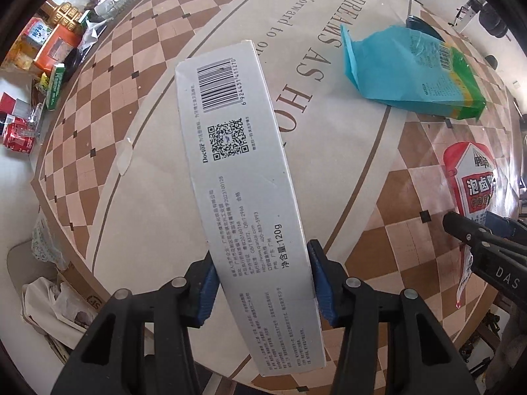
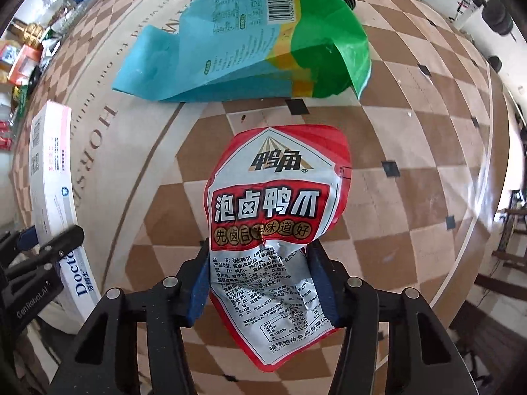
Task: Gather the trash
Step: 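Carry the white box and snack pouch over the bin and release both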
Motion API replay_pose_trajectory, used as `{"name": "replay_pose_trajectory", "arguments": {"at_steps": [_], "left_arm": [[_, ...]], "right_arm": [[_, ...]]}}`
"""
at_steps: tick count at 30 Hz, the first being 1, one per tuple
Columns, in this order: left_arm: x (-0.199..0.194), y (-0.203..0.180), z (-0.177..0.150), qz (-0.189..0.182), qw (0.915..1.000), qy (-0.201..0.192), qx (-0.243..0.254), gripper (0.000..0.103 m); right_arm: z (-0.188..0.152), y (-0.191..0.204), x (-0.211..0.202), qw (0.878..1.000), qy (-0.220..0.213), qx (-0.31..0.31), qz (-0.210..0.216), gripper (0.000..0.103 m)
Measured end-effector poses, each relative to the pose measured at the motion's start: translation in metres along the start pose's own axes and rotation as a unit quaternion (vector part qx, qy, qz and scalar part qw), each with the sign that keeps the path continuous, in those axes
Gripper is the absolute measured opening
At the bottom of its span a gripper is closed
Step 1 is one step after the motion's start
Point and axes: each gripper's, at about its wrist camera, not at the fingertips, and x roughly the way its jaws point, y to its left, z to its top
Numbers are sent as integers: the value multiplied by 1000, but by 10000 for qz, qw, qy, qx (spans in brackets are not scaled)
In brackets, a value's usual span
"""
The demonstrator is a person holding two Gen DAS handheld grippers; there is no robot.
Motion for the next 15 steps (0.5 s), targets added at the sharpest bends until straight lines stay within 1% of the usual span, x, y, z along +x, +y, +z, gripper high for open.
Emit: {"name": "replay_pose_trajectory", "arguments": {"at_steps": [3,9,10,12,15], "left_arm": [[-21,2,-23,-70,9998,-185,62,47],[-47,17,-79,-243,9982,-498,217,47],[-53,23,-93,-284,9978,-555,240,47],[-55,36,-104,-334,9971,-621,298,47],[-62,59,-143,-456,9959,-722,307,47]], "right_arm": [[-20,2,-16,9996,-105,161,182,57],[-62,26,-51,9979,-381,322,402,56],[-73,31,-57,9976,-429,335,424,56],[-103,45,-68,9966,-519,381,511,56],[-153,70,-80,9948,-652,473,624,56]]}}
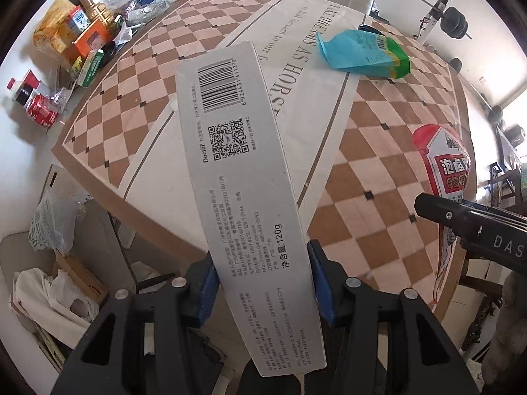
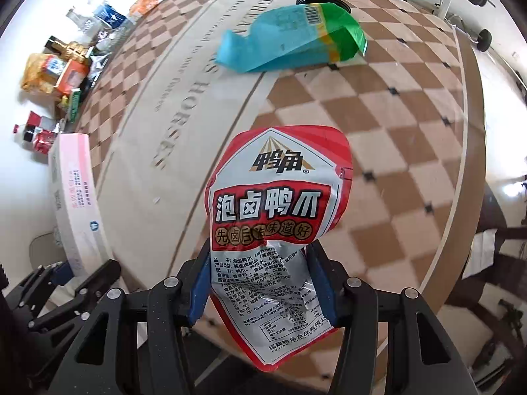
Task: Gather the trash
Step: 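Carry the white box and snack pouch over the bin and release both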
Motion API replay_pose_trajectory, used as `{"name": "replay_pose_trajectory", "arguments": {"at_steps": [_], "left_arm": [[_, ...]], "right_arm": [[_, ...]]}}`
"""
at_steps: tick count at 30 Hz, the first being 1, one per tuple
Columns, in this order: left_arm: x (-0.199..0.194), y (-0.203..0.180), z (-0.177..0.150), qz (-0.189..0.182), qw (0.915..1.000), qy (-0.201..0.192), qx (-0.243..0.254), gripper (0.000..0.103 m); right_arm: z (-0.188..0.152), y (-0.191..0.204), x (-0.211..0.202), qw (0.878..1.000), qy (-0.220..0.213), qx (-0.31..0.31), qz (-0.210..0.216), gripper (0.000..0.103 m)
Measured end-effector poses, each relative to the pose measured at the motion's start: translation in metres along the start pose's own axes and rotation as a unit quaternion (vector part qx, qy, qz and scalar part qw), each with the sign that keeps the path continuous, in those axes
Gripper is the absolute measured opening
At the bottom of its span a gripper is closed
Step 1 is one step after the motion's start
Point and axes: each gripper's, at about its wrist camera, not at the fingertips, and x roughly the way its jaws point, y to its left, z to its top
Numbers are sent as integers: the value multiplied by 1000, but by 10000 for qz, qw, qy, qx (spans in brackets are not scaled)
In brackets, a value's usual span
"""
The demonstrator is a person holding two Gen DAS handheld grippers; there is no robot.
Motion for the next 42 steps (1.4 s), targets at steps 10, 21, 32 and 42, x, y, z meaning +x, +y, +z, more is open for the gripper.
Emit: {"name": "replay_pose_trajectory", "arguments": {"at_steps": [10,21,32,42], "left_arm": [[38,68,-152,-133,9959,797,-408,47],[241,88,-190,-659,9734,1949,-1004,47],[447,68,-170,-1001,9625,2360,-891,47],[461,68,-173,-1061,9594,2489,-797,52]], "right_arm": [[-188,51,35,9970,617,239,404,56],[-297,34,210,9857,1617,422,212,56],[-273,-37,427,9807,1753,866,43,56],[-257,-50,495,9756,1936,996,277,60]]}}
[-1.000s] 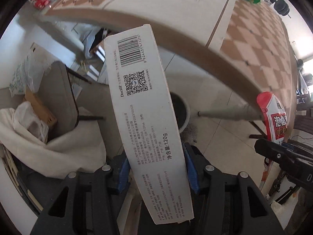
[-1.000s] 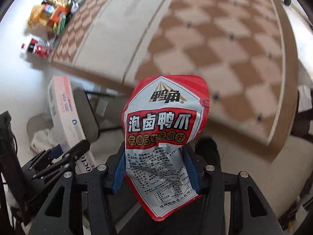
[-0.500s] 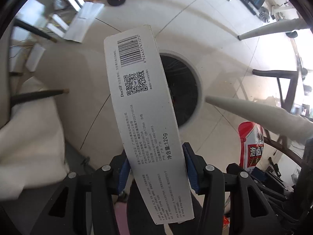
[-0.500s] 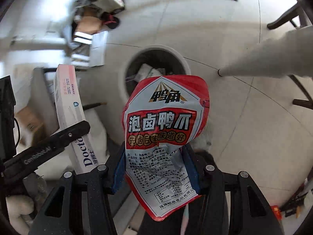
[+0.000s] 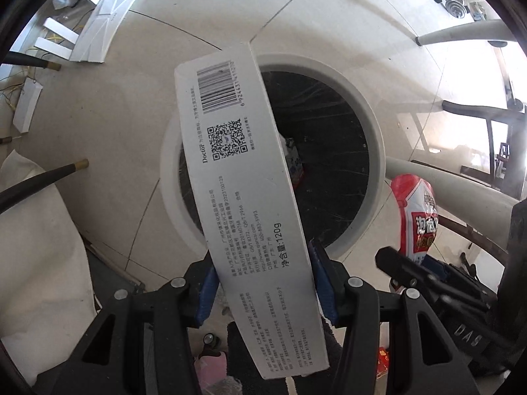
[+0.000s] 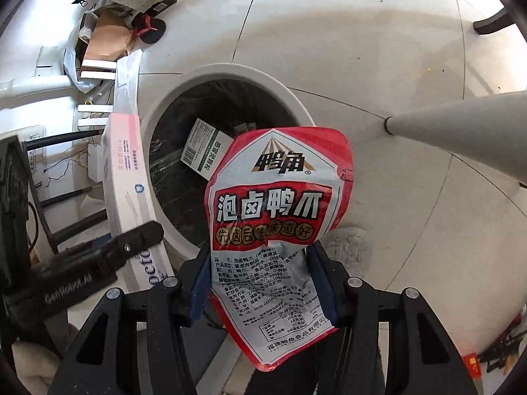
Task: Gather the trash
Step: 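Carry the white box and snack pouch over the bin and release both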
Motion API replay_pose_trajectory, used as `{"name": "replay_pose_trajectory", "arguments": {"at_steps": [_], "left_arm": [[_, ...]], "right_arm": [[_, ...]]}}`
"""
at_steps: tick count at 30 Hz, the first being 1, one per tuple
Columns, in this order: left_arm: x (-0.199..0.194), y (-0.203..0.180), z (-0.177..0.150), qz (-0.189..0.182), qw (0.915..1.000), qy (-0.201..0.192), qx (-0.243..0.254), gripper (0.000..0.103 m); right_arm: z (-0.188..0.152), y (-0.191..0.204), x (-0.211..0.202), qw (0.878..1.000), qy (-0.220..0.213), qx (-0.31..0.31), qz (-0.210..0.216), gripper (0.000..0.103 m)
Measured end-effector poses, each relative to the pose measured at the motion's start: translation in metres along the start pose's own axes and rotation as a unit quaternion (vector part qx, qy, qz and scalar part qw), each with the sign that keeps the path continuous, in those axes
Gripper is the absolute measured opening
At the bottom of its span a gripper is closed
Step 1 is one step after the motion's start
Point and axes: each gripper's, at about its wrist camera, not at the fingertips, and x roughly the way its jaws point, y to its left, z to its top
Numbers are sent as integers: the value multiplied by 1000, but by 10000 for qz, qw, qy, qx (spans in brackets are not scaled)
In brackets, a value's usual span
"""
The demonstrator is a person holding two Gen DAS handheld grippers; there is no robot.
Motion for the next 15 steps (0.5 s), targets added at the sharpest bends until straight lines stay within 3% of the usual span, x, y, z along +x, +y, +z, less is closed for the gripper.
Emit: {"name": "replay_pose_trajectory", "arguments": {"at_steps": [2,5,7,12,15], "left_arm": [[-5,4,-5,10,9999,-117,2,79],[-13,12,-9,114,9997,-228,-41,96],[-18,15,-12,201,9994,-280,-68,101],[-29,22,-24,497,9979,-413,-73,101],[-35,24,-34,687,9964,-486,-61,101]], "right_arm": [[4,0,3,10000,19,69,62,62],[8,4,5,9998,62,72,185,63],[9,7,1,9999,27,28,151,67],[4,14,-11,10000,-72,-37,9,91],[-1,17,-18,9996,-159,-69,-227,100]]}}
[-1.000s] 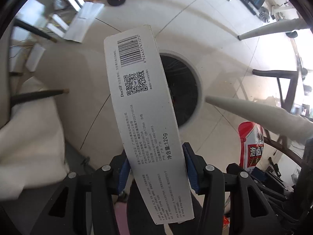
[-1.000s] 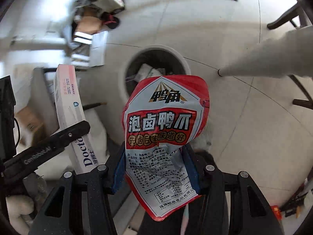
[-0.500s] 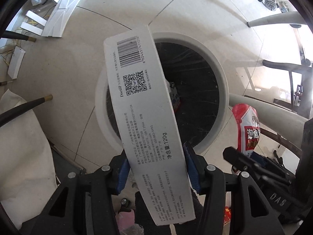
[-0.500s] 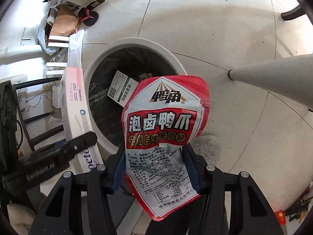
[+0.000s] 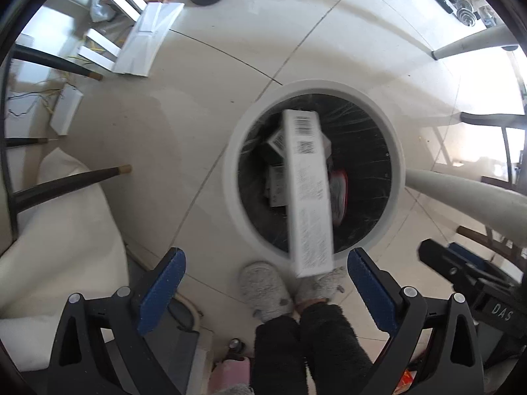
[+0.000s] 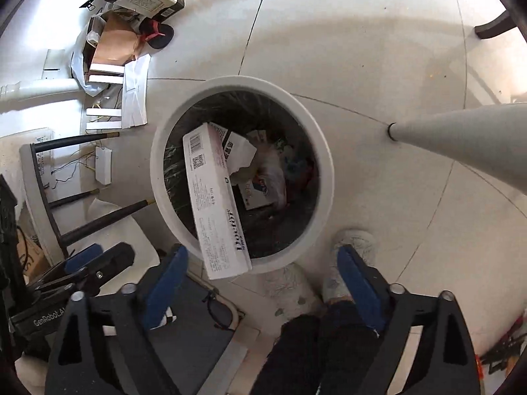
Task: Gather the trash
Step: 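Carry the white box and snack pouch over the bin and release both, then return to the table and grasp the blue-green bag with the left gripper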
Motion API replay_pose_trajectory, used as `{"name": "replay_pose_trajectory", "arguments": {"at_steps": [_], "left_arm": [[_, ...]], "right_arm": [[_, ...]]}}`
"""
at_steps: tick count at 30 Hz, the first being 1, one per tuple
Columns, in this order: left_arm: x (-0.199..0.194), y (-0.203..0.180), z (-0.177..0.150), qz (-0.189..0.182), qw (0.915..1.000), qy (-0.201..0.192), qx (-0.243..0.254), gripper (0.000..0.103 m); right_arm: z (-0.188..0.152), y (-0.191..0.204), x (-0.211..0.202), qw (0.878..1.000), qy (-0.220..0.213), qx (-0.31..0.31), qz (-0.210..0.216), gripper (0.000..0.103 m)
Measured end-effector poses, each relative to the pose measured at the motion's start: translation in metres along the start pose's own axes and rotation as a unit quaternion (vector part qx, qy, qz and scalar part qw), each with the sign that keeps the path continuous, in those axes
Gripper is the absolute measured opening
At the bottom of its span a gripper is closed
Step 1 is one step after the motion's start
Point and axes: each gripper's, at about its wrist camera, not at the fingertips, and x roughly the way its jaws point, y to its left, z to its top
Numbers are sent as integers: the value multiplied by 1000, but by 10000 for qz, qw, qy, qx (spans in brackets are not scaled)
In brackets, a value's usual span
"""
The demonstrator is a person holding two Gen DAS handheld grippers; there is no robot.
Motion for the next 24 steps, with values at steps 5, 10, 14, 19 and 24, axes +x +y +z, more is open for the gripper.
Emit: {"name": "replay_pose_trajectory", "arguments": {"at_steps": [5,10,14,19,24], "left_arm": [[-20,2,-19,231,9997,-85,-13,101],[-56,6,-39,335,9992,-212,-77,101],[-93,7,-59,428,9986,-317,-55,101],[-141,7,-88,396,9984,-399,-43,101],[-201,1,-118,338,9979,-547,-26,101]], "right_arm": [[-12,4,-19,9988,-170,-136,-435,102],[-30,11,-52,9972,-269,-244,-649,102],[-48,19,-89,9954,-393,-436,-764,102],[-76,32,-144,9945,-491,-545,-742,102],[-109,44,-205,9954,-512,-534,-609,102]]}}
